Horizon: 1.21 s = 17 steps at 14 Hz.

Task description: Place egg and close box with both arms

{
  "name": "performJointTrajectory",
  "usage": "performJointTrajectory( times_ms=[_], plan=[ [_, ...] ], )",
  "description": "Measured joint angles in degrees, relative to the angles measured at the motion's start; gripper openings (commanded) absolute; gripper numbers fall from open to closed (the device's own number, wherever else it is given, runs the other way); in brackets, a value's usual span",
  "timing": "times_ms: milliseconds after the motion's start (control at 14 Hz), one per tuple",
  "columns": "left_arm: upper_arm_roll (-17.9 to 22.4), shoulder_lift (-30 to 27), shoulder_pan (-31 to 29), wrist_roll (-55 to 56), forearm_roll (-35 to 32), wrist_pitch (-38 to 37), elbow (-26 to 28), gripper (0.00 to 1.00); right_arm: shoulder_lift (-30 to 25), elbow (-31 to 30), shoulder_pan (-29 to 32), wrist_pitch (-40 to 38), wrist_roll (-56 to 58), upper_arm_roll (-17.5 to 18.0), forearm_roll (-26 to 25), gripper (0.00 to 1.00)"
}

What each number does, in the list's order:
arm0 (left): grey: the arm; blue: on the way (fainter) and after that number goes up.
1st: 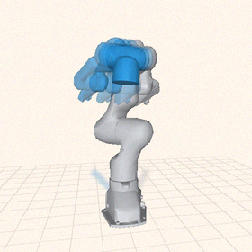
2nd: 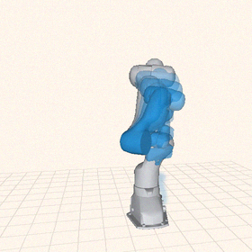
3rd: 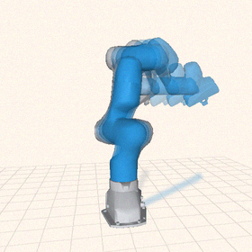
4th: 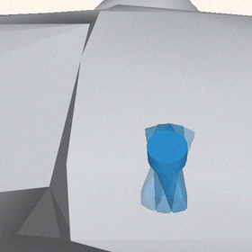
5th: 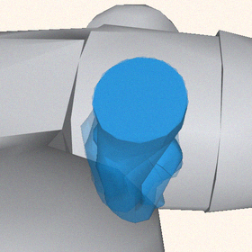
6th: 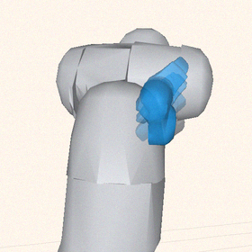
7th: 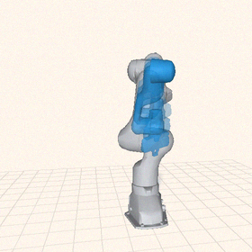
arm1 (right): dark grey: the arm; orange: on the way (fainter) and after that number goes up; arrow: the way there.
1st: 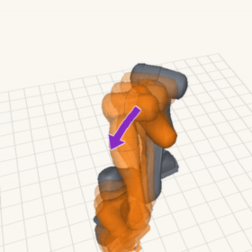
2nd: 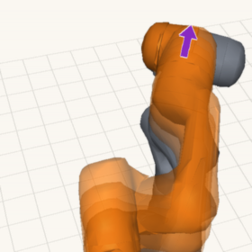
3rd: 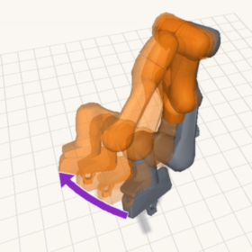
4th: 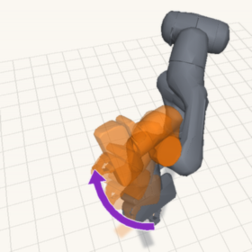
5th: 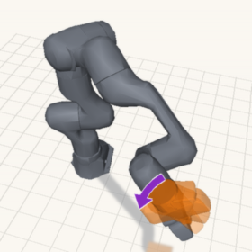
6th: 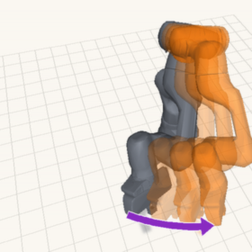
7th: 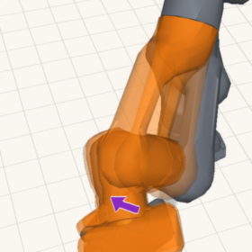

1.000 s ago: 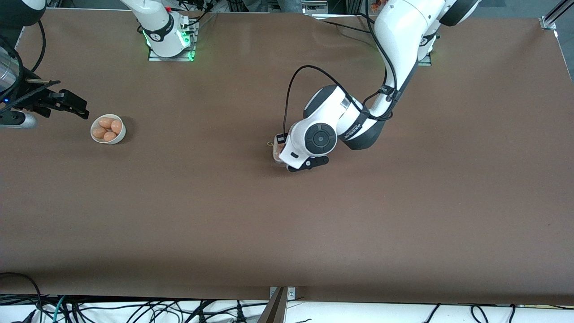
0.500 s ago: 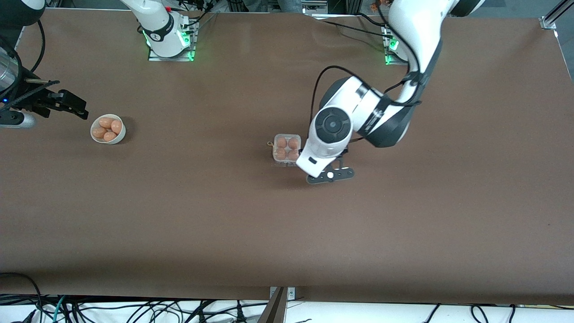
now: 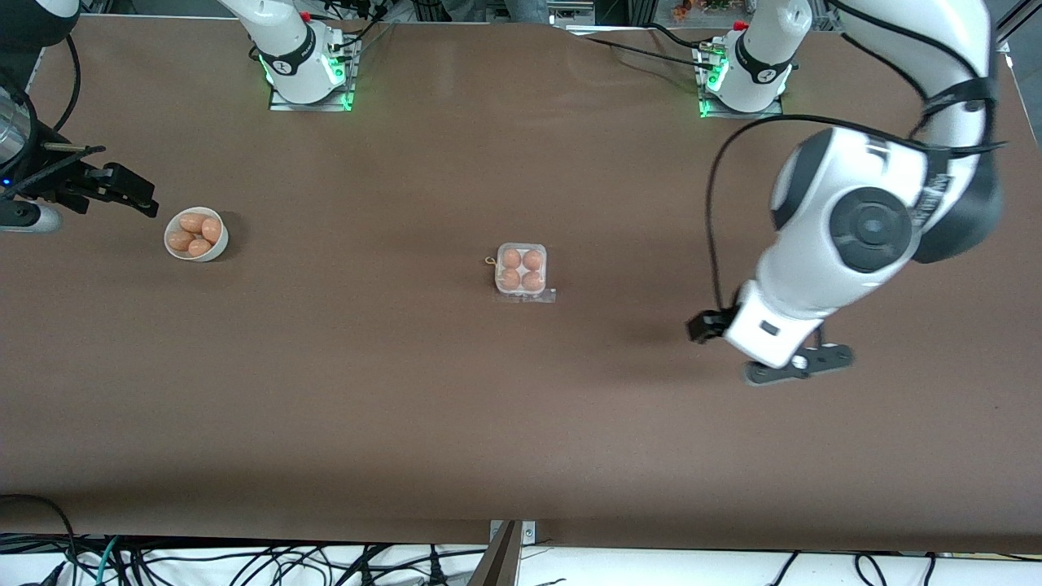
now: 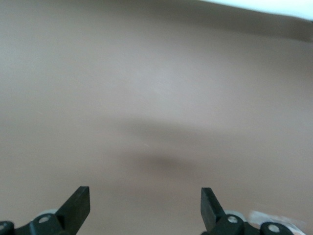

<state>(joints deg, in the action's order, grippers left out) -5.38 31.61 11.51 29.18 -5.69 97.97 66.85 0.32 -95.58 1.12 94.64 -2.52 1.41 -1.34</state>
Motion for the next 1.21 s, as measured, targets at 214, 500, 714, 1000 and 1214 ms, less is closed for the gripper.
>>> performJointTrajectory(
  times_ms=[214, 500, 714, 1000, 1214],
  plan=[
    [-0.04, -0.55, -3.46, -2.67, -1.19, -1.45, 0.01, 1.0, 0.0, 0.01, 0.1, 0.03, 0.0, 0.0, 0.0, 1.0],
    [-0.02, -1.93, -7.12, -8.3, -1.21, -4.78, 0.0, 1.0, 0.0, 0.02, 0.12, 0.33, 0.0, 0.0, 0.0, 1.0],
    [0.59, -4.52, -9.79, -15.99, -1.22, -5.18, 0.07, 1.0, 0.01, 0.03, 0.14, 0.41, 0.0, 0.0, 0.0, 1.0],
    [0.91, -7.16, -13.47, -24.48, -1.22, -5.49, 1.72, 1.0, 0.02, 0.03, 0.14, 0.43, 0.0, 0.0, 0.0, 1.0],
    [0.95, -8.83, -14.78, -27.6, -1.21, -2.18, 5.03, 1.0, 0.02, 0.03, 0.15, 0.44, 0.0, 0.0, 0.0, 1.0]
  ],
)
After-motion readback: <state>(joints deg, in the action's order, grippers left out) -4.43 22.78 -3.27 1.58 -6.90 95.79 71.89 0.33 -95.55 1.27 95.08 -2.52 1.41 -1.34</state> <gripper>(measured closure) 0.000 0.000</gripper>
